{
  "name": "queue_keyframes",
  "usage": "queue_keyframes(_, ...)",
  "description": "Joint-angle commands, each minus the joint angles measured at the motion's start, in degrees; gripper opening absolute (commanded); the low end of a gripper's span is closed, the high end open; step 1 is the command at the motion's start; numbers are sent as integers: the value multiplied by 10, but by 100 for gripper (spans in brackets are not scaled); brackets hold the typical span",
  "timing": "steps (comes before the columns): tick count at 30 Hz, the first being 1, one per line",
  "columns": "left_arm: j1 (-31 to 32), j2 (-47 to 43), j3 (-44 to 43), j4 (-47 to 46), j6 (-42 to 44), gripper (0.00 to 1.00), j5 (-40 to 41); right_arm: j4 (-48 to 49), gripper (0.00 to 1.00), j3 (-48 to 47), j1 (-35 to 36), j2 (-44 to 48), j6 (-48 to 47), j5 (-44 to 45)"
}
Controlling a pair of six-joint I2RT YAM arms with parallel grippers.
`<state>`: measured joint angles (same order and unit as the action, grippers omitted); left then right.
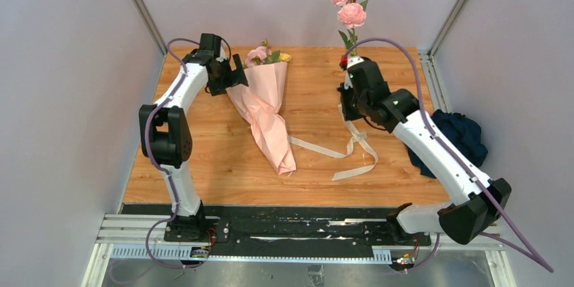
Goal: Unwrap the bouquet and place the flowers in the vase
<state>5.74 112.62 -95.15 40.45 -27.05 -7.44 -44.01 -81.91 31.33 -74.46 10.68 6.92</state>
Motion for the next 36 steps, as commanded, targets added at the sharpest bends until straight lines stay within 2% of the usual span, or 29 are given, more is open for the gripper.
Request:
queue_keyframes(1, 3, -49, 4, 4, -2, 100, -11, 27, 0, 65, 36, 8, 40, 36)
queue_keyframes(5, 3, -59, 8, 7, 2, 100, -8, 29, 0, 109, 55, -25, 38, 24)
queue_keyframes(6, 3, -63, 10, 8, 2, 100, -8, 28, 10, 124, 58, -39, 36, 8)
queue_keyframes(8, 3, -69, 12, 8, 3, 100, -12, 24, 48, 142, 61, -73, 31, -15)
queue_keyframes(9, 3, -70, 12, 8, 3, 100, -15, 13, 58, 146, 62, -102, 35, -18)
queue_keyframes(11, 3, -73, 13, 8, 2, 100, -19, 0, 70, 153, 68, -142, 44, -11)
queue_keyframes(14, 4, -81, 21, 8, 4, 100, -19, 7, 80, 175, 66, -170, 55, 4)
queue_keyframes(19, 4, -96, 42, 8, 12, 100, -15, 14, 83, 208, 44, -174, 83, 2)
queue_keyframes(26, 4, -83, 40, 7, 10, 100, -30, 66, 82, 222, 31, -214, 82, -2)
queue_keyframes(28, 4, -84, 39, 7, 12, 100, -29, 81, 78, 218, 14, -233, 89, -6)
queue_keyframes(30, 4, -85, 40, 9, 13, 100, -32, 96, 65, 215, -10, -249, 95, -13)
queue_keyframes(31, 4, -88, 41, 9, 13, 100, -35, 100, 50, 213, -21, -255, 99, -13)
queue_keyframes(32, 4, -90, 43, 9, 12, 100, -37, 101, 30, 211, -30, -258, 101, -9)
queue_keyframes(36, 4, -93, 50, 9, 15, 100, -32, 100, 1, 214, -65, -241, 106, -6)
